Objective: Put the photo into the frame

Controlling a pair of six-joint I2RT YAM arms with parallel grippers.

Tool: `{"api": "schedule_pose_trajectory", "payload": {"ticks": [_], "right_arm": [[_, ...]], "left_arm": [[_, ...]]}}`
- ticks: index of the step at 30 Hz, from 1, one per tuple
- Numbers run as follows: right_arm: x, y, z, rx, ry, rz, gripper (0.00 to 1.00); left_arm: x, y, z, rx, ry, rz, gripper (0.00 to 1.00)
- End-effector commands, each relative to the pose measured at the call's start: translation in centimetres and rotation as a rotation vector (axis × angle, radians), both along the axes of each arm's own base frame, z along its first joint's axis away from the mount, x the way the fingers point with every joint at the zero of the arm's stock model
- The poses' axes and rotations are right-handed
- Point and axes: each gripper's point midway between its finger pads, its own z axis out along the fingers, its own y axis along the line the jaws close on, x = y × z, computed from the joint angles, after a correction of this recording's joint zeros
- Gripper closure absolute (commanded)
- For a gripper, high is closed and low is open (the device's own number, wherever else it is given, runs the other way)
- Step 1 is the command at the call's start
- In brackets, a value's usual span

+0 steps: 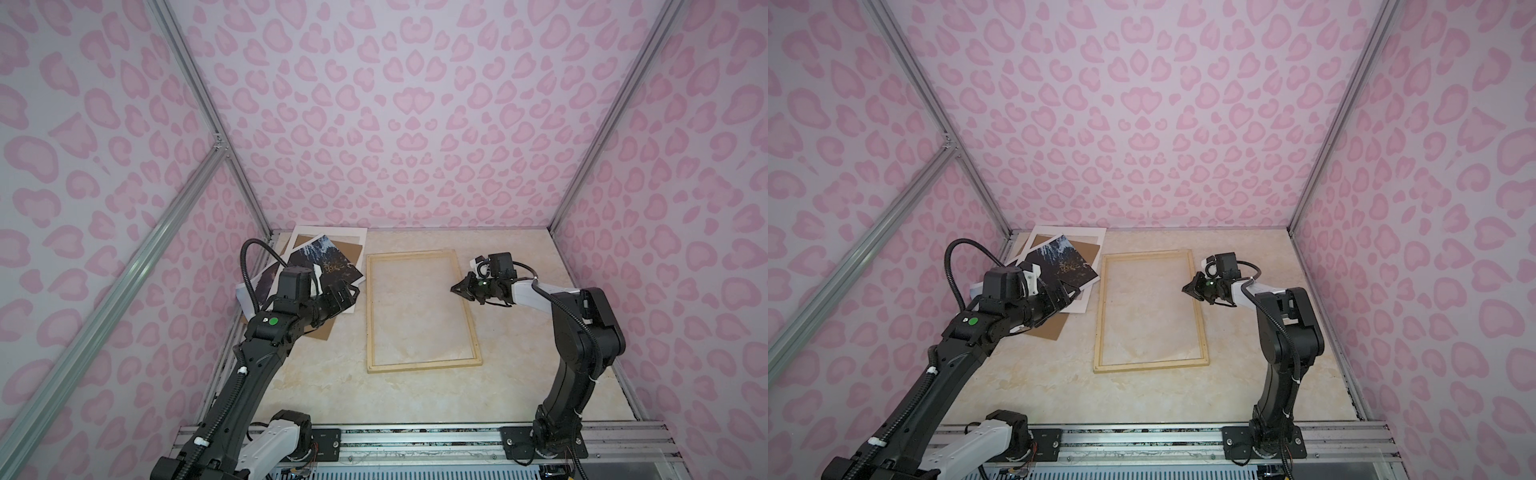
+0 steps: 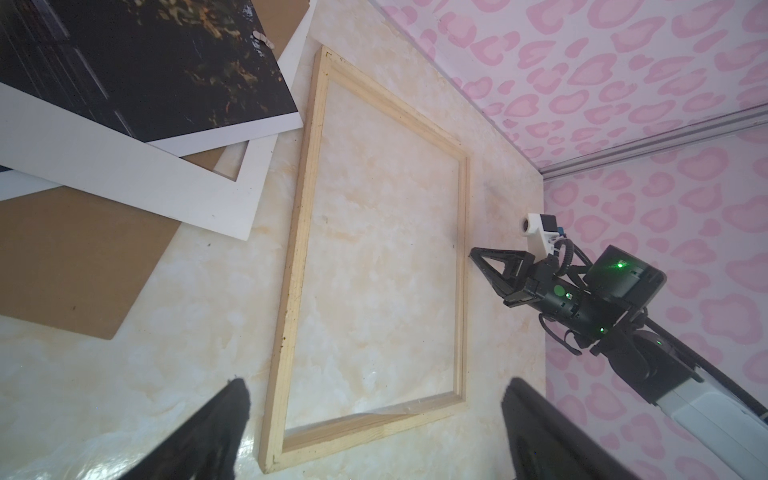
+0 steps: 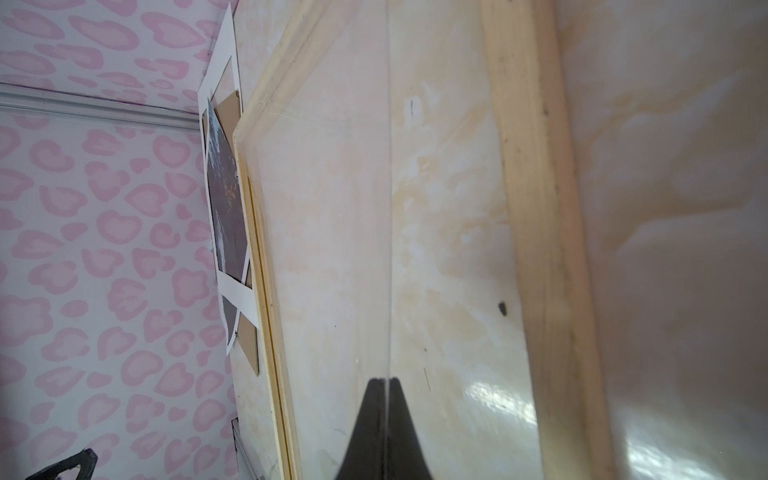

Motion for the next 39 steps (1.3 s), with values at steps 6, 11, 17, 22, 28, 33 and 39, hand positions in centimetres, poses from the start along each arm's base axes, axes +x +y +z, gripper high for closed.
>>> {"api": "schedule_pose_trajectory", "payload": {"ticks": [6, 11, 17, 22, 28, 33, 39], "right_arm": [[-0.8, 0.2, -0.2, -0.011, 0.022, 0.008, 1.00], [-1.2, 0.2, -0.3, -0.023, 0.035, 0.010, 1.00], [-1.5, 0.2, -0.5, -0.035, 0.052, 0.015, 1.00], [-1.6, 0.2, -0.9, -0.038, 0.058, 0.014, 1.00], [-1.8, 0.0, -1.5, -0.052, 0.073, 0.010, 0.98], [-2.0, -0.4, -1.6, -0.071, 0.082, -0.005, 0.96], [-2.2, -0.5, -1.7, -0.079, 0.091, -0.009, 0.85]], "left_arm": [[0.3, -0.2, 0.2, -0.006, -0.021, -0.005, 0.02], [0.5, -0.3, 0.0, -0.006, -0.018, -0.008, 0.02], [0.5, -0.2, -1.8, 0.012, 0.020, -0.011, 0.02], [0.4, -0.5, -3.4, 0.011, 0.053, -0.017, 0.02], [0.6, -0.5, -4.0, 0.018, 0.063, -0.018, 0.02], [0.5, -0.5, -4.4, 0.019, 0.068, -0.018, 0.02], [0.6, -0.5, -4.7, 0.023, 0.073, -0.018, 0.02]]}}
